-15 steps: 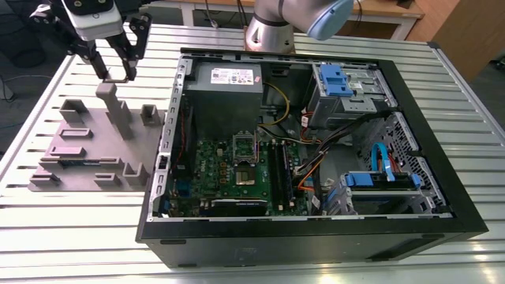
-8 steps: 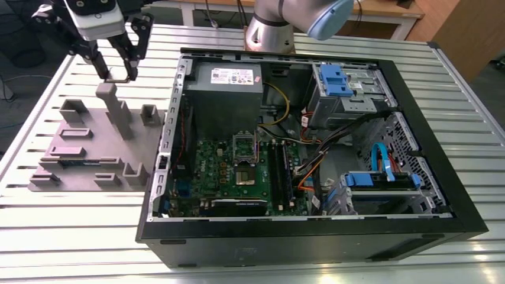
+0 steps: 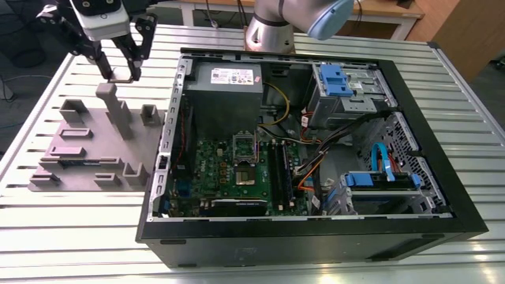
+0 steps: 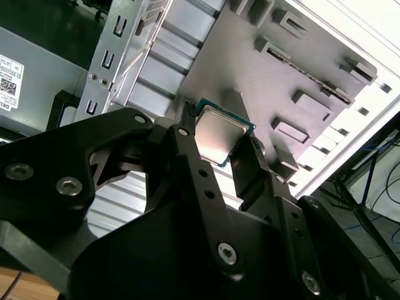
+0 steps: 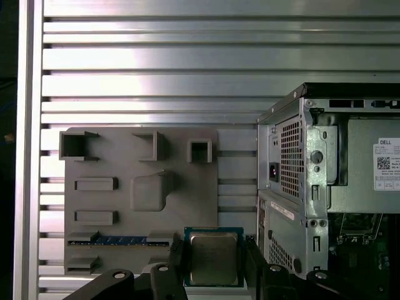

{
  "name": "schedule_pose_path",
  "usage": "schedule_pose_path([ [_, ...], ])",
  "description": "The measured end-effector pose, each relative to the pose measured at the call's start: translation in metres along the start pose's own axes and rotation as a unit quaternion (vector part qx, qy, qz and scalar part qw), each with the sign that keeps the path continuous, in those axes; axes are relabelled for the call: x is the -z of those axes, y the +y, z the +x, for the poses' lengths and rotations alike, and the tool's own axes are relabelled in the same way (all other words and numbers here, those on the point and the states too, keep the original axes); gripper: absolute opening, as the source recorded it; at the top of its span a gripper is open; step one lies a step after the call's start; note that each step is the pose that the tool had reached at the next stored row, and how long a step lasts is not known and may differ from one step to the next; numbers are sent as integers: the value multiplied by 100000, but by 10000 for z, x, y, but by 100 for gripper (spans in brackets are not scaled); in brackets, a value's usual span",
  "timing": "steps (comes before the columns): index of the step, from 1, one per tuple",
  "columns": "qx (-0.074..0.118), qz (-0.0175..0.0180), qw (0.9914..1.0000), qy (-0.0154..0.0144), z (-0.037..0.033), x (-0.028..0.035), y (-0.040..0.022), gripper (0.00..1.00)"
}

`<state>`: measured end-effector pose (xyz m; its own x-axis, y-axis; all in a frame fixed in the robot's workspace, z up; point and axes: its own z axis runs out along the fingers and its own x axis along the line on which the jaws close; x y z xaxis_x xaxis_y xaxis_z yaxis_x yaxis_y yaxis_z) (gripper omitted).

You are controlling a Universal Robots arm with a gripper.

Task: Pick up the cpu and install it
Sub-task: 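Pick up the cpu and move it towards the insertion slot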

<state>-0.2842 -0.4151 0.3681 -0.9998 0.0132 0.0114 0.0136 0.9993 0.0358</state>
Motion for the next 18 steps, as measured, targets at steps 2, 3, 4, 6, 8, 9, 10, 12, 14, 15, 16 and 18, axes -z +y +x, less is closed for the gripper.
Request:
schedule_pose_path([
  [2, -3, 0, 100000, 0, -15, 0, 0, 47],
  [3, -1, -1, 100000, -1, -20, 0, 0, 47],
  [4, 0, -2, 100000, -4, -25, 0, 0, 47],
  [6, -1, -1, 100000, -2, -35, 0, 0, 47],
  [8, -3, -5, 100000, -6, -43, 0, 1, 47],
  [9, -2, -1, 100000, -2, -46, 0, 1, 47],
  [10, 1, -1, 100000, -2, -51, 0, 1, 47],
  [12, -1, 0, 100000, 0, -60, 1, 1, 47],
  [14, 1, -1, 100000, -1, -71, 1, 1, 47],
  [15, -1, -2, 100000, -3, -78, 1, 1, 47],
  [16, -3, -1, 100000, -4, -84, 1, 1, 47],
  [18, -3, -1, 100000, -2, -92, 1, 1, 47],
])
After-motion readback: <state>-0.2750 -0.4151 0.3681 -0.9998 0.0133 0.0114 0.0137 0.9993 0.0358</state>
